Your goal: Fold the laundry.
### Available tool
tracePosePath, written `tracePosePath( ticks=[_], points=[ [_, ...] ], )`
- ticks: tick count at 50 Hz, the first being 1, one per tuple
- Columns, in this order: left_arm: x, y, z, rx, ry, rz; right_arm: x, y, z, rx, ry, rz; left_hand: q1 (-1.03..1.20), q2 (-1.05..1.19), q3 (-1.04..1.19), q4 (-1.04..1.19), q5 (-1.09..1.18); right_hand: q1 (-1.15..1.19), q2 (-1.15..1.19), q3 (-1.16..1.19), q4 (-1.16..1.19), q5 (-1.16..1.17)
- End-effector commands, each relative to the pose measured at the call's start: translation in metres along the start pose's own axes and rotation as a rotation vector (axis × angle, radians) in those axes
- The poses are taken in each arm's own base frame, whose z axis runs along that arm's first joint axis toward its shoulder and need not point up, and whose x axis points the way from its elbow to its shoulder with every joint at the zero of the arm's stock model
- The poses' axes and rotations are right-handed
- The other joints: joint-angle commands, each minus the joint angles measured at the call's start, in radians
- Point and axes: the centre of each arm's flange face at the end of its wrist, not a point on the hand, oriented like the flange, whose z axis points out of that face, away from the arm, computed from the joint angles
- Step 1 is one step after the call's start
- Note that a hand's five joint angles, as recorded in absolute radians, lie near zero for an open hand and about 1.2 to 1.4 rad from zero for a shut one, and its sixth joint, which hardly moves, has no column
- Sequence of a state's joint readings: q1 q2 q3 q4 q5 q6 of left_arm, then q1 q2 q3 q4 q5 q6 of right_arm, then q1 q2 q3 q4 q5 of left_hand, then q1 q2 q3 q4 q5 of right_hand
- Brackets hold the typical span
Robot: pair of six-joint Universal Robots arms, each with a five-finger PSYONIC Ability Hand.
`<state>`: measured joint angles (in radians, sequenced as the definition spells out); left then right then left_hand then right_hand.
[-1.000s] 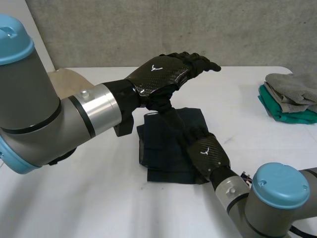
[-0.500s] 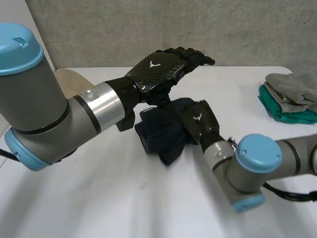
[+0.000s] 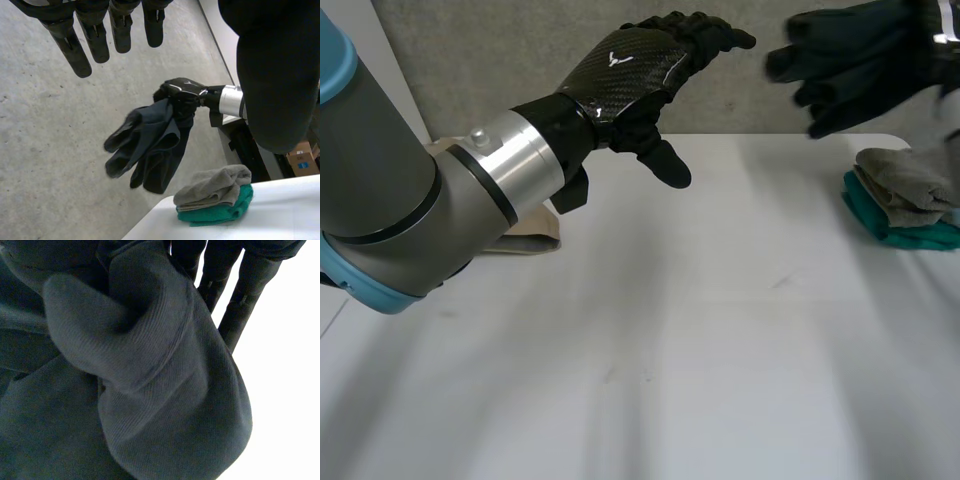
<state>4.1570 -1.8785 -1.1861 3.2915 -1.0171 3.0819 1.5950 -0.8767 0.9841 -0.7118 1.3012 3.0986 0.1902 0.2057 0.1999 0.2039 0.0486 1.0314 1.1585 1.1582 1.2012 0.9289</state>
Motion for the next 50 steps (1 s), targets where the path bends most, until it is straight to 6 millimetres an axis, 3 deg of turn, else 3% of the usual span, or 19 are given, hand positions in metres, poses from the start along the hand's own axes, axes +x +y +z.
tracePosePath(
  ticks=[1,3,4,9,14,19,20,21,22,28,31,36,40,41,42,44,46,47,50],
  points=[
    [0.006,0.010,0.000,-0.027,0.015,-0.020,0.103,0.081,-0.018,-0.101,0.043,-0.068,0.029,0.014,0.019,0.015,-0.004,0.365,0.238,0.238,0.195,0.293],
    [0.008,0.016,0.000,-0.040,0.020,-0.027,0.117,0.102,-0.028,-0.131,0.030,-0.071,0.029,0.014,0.019,0.015,-0.004,0.365,0.238,0.238,0.195,0.293],
    [0.008,0.017,0.000,-0.043,0.020,-0.029,0.125,0.124,-0.039,-0.167,0.005,-0.063,0.029,0.014,0.019,0.015,-0.004,0.365,0.238,0.238,0.195,0.293],
    [0.011,0.023,-0.001,-0.059,0.024,-0.038,0.133,0.181,-0.080,-0.287,-0.049,-0.008,0.035,0.020,0.025,0.021,0.002,0.365,0.238,0.238,0.195,0.293],
    [0.015,0.025,-0.001,-0.062,0.030,-0.038,0.147,0.200,-0.105,-0.349,-0.028,0.014,0.044,0.028,0.034,0.030,0.011,0.365,0.238,0.238,0.195,0.293],
    [0.018,0.023,0.000,-0.056,0.037,-0.037,0.153,0.197,-0.113,-0.376,-0.005,0.018,0.044,0.028,0.034,0.030,0.011,0.365,0.238,0.238,0.195,0.293],
    [0.020,0.023,0.001,-0.056,0.042,-0.038,0.153,0.189,-0.112,-0.381,0.003,0.021,0.044,0.028,0.034,0.030,0.011,-0.300,-0.427,-0.426,-0.469,-0.372],
    [0.021,0.022,0.001,-0.055,0.045,-0.036,0.154,0.183,-0.109,-0.380,0.006,0.021,0.044,0.028,0.034,0.030,0.011,-0.681,-0.808,-0.808,-0.851,-0.753],
    [0.024,0.022,0.000,-0.056,0.051,-0.038,0.154,0.175,-0.107,-0.379,0.009,0.018,0.044,0.028,0.034,0.030,0.011,-0.857,-0.984,-0.984,-1.027,-0.929],
    [0.027,0.022,-0.001,-0.057,0.056,-0.040,0.172,0.112,-0.103,-0.408,0.078,-0.008,0.041,0.025,0.031,0.027,0.008,-0.857,-0.984,-0.984,-1.027,-0.929],
    [0.028,0.022,-0.002,-0.058,0.055,-0.044,0.182,0.093,-0.107,-0.450,0.106,-0.043,0.038,0.022,0.028,0.024,0.005,-0.857,-0.984,-0.984,-1.027,-0.929],
    [0.025,0.014,-0.002,-0.040,0.029,-0.030,0.201,0.054,-0.109,-0.566,0.208,-0.307,0.032,0.017,0.022,0.018,-0.001,-0.857,-0.984,-0.984,-1.027,-0.929],
    [0.003,-0.001,-0.001,0.003,-0.102,0.001,0.212,0.021,-0.104,-0.609,0.336,-0.589,0.044,0.028,0.034,0.030,0.011,-0.857,-0.984,-0.984,-1.027,-0.929],
    [-0.015,-0.005,-0.002,0.017,-0.195,0.013,0.210,0.017,-0.103,-0.607,0.350,-0.615,0.038,0.023,0.028,0.024,0.005,-0.857,-0.984,-0.984,-1.027,-0.929],
    [-0.026,-0.007,-0.003,0.024,-0.247,0.023,0.204,0.011,-0.100,-0.590,0.355,-0.630,0.038,0.022,0.028,0.024,0.005,-0.857,-0.984,-0.984,-1.027,-0.929],
    [-0.051,-0.011,-0.008,0.037,-0.354,0.049,0.167,0.001,-0.086,-0.509,0.294,-0.593,0.041,0.025,0.031,0.027,0.008,-0.857,-0.984,-0.984,-1.027,-0.929],
    [-0.092,-0.012,-0.018,0.028,-0.500,0.127,0.136,-0.012,-0.078,-0.439,0.240,-0.549,0.044,0.028,0.034,0.030,0.011,-0.857,-0.984,-0.984,-1.027,-0.929],
    [-0.103,-0.009,-0.021,0.014,-0.534,0.164,0.107,-0.029,-0.072,-0.364,0.181,-0.506,0.044,0.028,0.034,0.030,0.011,-0.857,-0.984,-0.984,-1.027,-0.929],
    [-0.150,0.021,-0.029,-0.104,-0.645,0.385,0.068,-0.048,-0.079,-0.295,0.094,-0.448,0.038,0.022,0.028,0.024,0.005,-0.857,-0.984,-0.984,-1.027,-0.929]
  ],
)
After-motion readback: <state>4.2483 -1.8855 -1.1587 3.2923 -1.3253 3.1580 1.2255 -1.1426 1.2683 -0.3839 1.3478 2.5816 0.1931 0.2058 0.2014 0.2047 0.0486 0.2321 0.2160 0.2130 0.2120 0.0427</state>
